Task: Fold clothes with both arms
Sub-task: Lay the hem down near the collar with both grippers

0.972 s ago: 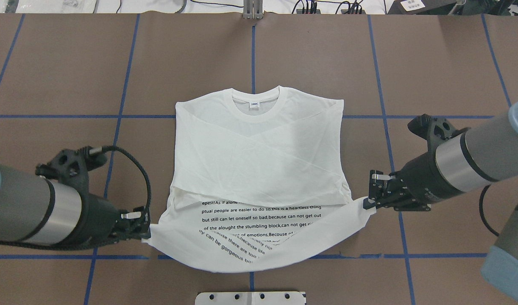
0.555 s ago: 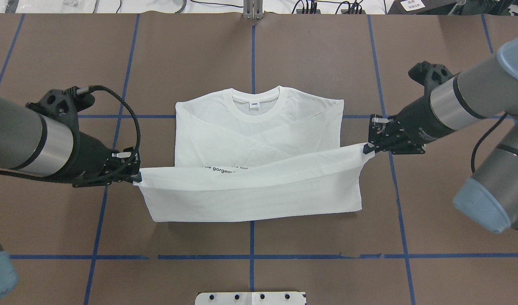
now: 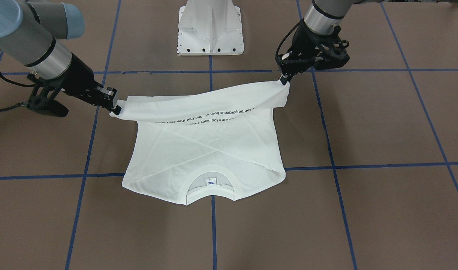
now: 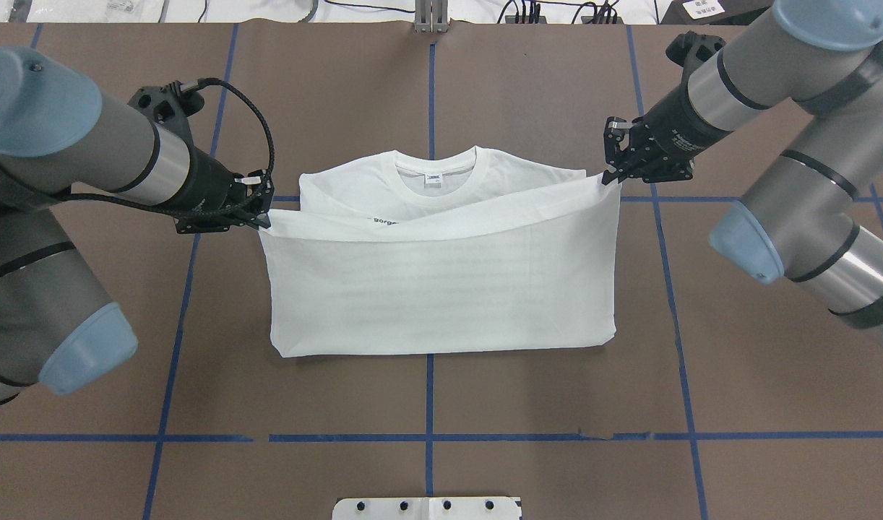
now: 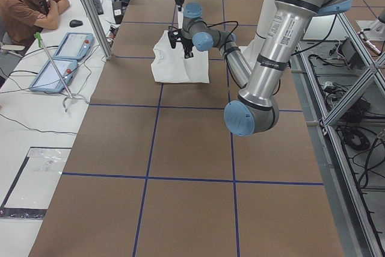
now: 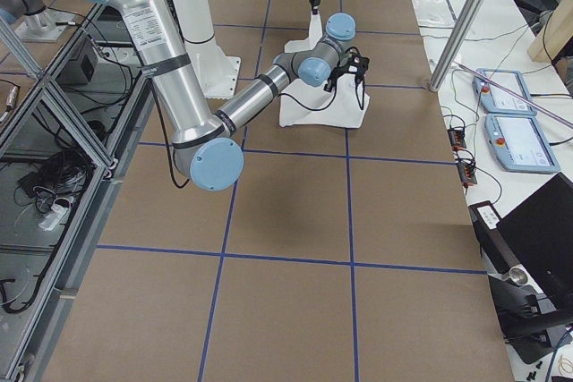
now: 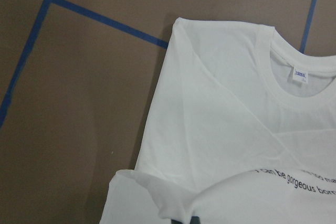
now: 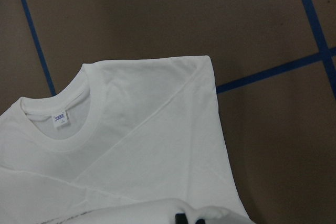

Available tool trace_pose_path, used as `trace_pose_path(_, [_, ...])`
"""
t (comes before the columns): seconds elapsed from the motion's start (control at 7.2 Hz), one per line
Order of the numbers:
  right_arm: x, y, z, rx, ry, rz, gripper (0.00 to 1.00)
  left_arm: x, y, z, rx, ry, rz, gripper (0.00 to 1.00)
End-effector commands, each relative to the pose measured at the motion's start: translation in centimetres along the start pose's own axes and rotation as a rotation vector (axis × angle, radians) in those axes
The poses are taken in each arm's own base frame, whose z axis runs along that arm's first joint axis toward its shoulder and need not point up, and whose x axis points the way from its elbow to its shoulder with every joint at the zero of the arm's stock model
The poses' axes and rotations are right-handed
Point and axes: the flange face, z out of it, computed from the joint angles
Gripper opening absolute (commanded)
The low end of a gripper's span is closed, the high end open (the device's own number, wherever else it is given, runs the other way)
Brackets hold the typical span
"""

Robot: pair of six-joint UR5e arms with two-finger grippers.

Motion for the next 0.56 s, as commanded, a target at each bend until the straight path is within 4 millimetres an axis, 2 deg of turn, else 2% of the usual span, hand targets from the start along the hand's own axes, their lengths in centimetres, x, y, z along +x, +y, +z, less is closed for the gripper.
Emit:
trace_pose_path(0.0, [-1.5,-3.7,2.2,0.004,0.035,0.010,0.00,-0.3,-4.4,5.3,0.024,0.024,-0.008,0.00])
trace_pose_path(0.28, [-3.6,-6.3,4.2,0.021,0.065,0.008,0.00,-0.6,-6.8,9.7,0.029,0.046,0.004,0.00])
trace_pose_path(0.42, [-2.8,-7.8,5.7,0.023,0.059,-0.004,0.00,-1.5,-7.8,10.9,0.036,0.040,0.000,0.00])
